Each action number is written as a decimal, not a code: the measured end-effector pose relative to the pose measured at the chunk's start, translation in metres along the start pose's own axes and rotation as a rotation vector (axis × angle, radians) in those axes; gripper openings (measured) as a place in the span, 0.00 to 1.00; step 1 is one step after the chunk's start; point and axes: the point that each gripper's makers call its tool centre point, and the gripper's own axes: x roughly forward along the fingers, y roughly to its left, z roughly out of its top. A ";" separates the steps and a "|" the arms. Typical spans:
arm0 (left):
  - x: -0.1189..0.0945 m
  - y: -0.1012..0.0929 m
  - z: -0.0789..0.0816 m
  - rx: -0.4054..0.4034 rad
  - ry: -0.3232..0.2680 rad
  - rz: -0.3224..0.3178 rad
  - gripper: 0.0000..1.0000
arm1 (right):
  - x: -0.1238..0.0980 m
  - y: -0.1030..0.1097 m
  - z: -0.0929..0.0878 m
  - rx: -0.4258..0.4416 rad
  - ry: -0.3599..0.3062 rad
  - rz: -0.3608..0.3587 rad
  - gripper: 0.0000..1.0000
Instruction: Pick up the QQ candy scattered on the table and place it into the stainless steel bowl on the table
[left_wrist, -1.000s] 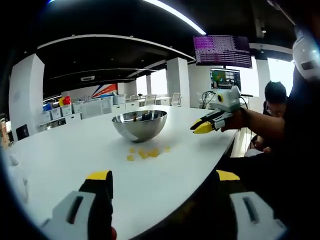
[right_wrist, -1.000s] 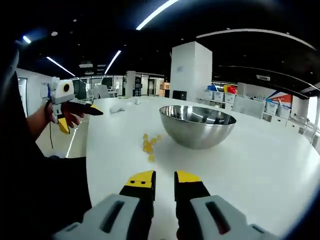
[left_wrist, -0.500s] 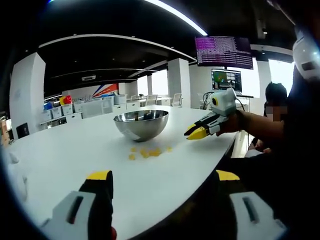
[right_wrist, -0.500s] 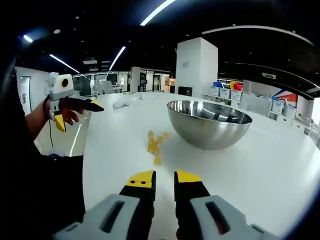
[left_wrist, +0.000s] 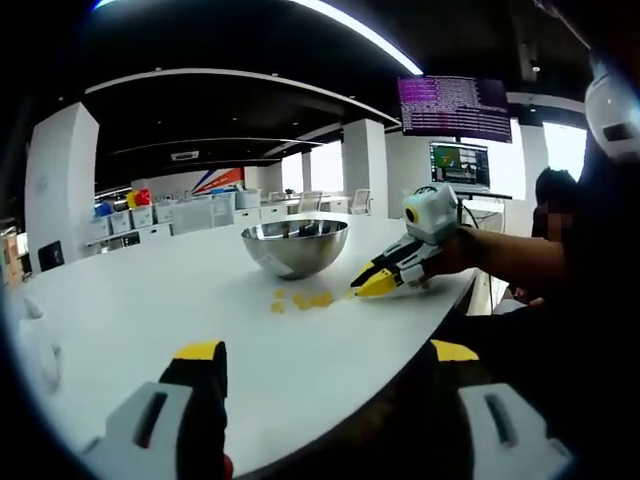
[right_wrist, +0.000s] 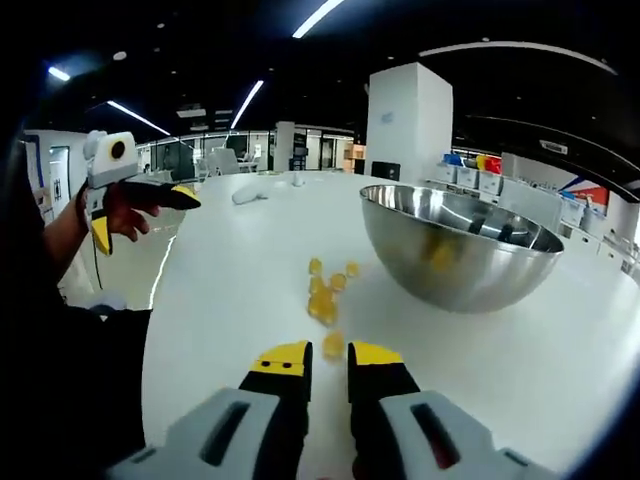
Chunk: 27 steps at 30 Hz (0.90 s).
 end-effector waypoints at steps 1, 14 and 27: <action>-0.001 0.000 0.000 -0.001 0.000 0.001 0.81 | 0.002 0.000 0.000 0.001 0.002 0.001 0.15; -0.007 0.005 -0.004 -0.007 0.001 0.013 0.79 | 0.011 0.000 -0.001 0.000 0.007 -0.003 0.10; -0.004 0.001 0.000 0.005 0.003 0.005 0.79 | 0.002 -0.002 0.001 -0.011 -0.007 -0.012 0.09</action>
